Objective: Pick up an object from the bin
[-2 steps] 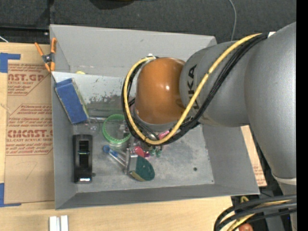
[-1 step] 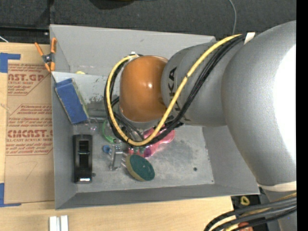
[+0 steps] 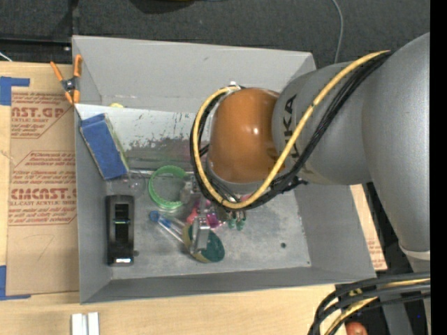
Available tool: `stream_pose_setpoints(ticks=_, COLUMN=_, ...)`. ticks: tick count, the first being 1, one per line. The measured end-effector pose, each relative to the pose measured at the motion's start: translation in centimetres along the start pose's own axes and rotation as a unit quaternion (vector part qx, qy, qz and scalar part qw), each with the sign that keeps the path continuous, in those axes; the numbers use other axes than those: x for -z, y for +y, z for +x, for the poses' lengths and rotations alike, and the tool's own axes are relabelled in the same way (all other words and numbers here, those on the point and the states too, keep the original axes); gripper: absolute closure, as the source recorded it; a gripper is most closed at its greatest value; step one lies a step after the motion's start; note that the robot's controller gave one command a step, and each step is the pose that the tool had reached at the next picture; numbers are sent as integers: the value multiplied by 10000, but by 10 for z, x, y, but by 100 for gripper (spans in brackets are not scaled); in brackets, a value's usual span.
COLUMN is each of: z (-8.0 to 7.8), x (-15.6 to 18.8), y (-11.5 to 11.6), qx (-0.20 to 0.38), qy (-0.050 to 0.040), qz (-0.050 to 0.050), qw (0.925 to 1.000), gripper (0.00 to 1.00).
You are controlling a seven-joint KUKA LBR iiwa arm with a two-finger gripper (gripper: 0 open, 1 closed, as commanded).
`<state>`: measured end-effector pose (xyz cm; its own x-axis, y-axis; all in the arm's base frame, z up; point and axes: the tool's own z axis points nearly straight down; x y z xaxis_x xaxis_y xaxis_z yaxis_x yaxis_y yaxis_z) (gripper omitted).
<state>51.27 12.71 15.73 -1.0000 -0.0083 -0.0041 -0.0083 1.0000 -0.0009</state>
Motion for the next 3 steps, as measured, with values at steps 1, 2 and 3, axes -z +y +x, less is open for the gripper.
stream_pose_setpoints(ticks=1, z=-2, x=-7, y=-5, qx=-58, qy=-24, qz=-27, qw=10000, gripper=0)
stream_pose_setpoints(ticks=2, z=-15, x=1, y=-7, qx=30, qy=37, qz=-5, qw=10000, gripper=0)
stream_pose_setpoints(ticks=3, z=-28, x=11, y=-22, qx=2131, qy=22, qz=-16, qw=9770, gripper=0)
